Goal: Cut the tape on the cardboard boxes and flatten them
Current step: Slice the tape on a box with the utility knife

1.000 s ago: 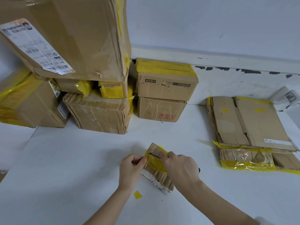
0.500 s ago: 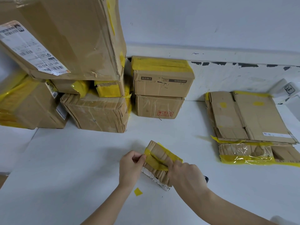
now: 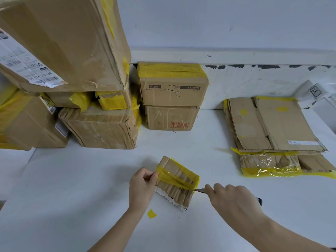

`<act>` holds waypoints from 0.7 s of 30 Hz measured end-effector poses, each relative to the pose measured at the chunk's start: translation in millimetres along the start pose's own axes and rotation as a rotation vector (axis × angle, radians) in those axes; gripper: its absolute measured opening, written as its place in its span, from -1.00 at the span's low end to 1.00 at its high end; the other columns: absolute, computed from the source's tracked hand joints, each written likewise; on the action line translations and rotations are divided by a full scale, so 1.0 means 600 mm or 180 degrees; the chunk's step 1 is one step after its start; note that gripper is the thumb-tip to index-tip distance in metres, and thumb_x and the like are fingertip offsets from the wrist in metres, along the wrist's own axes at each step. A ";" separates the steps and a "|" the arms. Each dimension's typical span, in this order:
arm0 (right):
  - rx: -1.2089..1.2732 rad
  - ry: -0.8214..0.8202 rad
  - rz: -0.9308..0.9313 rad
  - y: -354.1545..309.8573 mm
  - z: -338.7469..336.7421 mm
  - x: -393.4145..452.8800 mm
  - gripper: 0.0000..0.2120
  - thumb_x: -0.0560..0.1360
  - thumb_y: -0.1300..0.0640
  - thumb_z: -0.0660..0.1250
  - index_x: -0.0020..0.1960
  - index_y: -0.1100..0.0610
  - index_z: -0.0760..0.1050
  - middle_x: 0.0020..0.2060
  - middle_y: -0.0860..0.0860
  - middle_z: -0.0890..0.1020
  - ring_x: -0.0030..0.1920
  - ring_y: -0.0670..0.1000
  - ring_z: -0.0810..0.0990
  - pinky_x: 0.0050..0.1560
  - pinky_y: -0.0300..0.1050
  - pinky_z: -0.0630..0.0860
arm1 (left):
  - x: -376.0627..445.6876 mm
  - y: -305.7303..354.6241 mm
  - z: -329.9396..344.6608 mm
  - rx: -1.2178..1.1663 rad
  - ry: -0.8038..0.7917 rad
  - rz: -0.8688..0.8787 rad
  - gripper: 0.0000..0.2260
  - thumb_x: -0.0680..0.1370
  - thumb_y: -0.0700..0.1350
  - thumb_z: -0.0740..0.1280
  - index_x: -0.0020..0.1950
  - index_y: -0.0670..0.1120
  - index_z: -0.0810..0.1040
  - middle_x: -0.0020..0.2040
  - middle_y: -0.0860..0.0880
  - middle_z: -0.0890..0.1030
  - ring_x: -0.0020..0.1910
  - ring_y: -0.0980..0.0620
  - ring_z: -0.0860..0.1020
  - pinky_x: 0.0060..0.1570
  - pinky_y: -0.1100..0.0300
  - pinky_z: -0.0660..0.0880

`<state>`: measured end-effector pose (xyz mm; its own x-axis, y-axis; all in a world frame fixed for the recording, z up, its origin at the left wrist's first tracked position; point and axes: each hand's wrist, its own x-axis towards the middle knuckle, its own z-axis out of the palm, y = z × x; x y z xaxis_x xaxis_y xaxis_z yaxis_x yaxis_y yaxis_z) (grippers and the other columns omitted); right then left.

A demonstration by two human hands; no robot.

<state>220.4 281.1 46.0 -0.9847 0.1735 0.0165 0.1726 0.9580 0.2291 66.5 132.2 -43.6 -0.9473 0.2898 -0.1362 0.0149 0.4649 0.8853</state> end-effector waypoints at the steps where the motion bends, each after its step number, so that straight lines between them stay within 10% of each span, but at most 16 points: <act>1: 0.0021 -0.0059 -0.0053 0.011 0.009 -0.010 -0.42 -0.26 0.37 0.46 -0.62 0.13 0.04 -0.54 0.05 -0.10 -0.77 -0.09 0.25 -0.37 -0.38 -0.19 | 0.005 -0.003 -0.006 0.0006 0.0113 0.0035 -0.78 0.49 -0.32 0.35 -0.31 -0.09 0.45 -0.33 0.01 0.53 -0.30 0.04 0.50 -0.33 0.39 0.33; 5: 0.0326 -0.0567 0.0358 0.054 0.059 -0.054 -0.49 -0.41 0.26 0.62 -0.55 0.10 0.46 -0.69 0.07 0.21 -0.76 -0.11 0.31 -0.67 -0.40 0.14 | 0.008 -0.028 -0.049 0.0404 0.0270 0.0115 -0.70 0.46 -0.41 0.33 0.15 -0.18 0.47 0.06 -0.18 0.45 -0.32 0.03 0.48 -0.18 0.28 0.34; 7: 0.0504 -0.0908 0.0540 0.065 0.065 -0.048 -0.52 0.03 0.07 0.66 -0.08 -0.04 0.61 -0.46 0.05 0.50 -0.54 -0.05 0.55 -0.62 -0.25 0.28 | -0.005 -0.032 -0.058 0.0714 0.0163 0.0484 -0.54 0.43 -0.44 0.34 0.29 -0.18 0.41 0.15 -0.16 0.35 -0.23 0.07 0.51 -0.03 0.27 0.39; 9: 0.0371 -0.0753 0.0850 0.075 0.080 -0.040 -0.69 0.59 -0.05 0.18 0.32 -0.16 0.28 -0.11 -0.07 0.55 -0.13 -0.04 0.64 -0.39 -0.17 0.31 | -0.007 -0.017 -0.047 0.0903 0.0151 0.0922 -0.54 0.45 -0.40 0.24 0.35 -0.22 0.37 0.26 -0.20 0.30 0.11 -0.12 0.46 0.17 0.10 0.35; 11: 0.0638 -0.0612 0.1233 0.079 0.091 -0.021 -0.71 0.65 -0.08 -0.06 0.35 -0.20 0.18 -0.08 -0.12 0.52 -0.04 -0.02 0.61 -0.32 -0.19 0.29 | 0.008 0.013 -0.019 0.1057 0.0022 0.1071 -0.47 0.46 -0.18 0.15 0.44 -0.20 0.28 0.42 -0.20 0.23 0.35 -0.18 0.26 0.27 0.01 0.23; 13: 0.0883 -0.0493 0.1512 0.082 0.101 -0.001 -0.71 0.64 -0.09 -0.07 0.34 -0.22 0.21 -0.05 -0.15 0.54 -0.05 -0.02 0.60 -0.31 -0.20 0.32 | 0.025 0.047 0.019 0.0858 -0.0014 0.0720 -0.31 0.49 0.11 0.23 0.52 -0.15 0.10 0.52 -0.13 0.08 0.46 -0.08 0.12 0.35 -0.04 0.17; 21: 0.1643 -0.0310 0.2026 0.090 0.120 0.015 -0.73 0.63 -0.10 -0.03 0.30 -0.30 0.23 -0.10 -0.18 0.54 -0.21 -0.04 0.42 -0.28 -0.20 0.39 | 0.150 0.104 0.098 -0.1362 0.0909 -0.1916 -0.05 0.37 0.12 0.48 0.54 -0.05 -0.06 0.50 -0.17 0.10 0.43 -0.21 0.22 0.32 -0.15 0.29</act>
<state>222.6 350.8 -11.7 -0.6923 0.7149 -0.0978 0.7096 0.6500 -0.2719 1.2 236.4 -26.7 -0.7998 -0.1621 -0.5780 -0.5956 0.0945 0.7977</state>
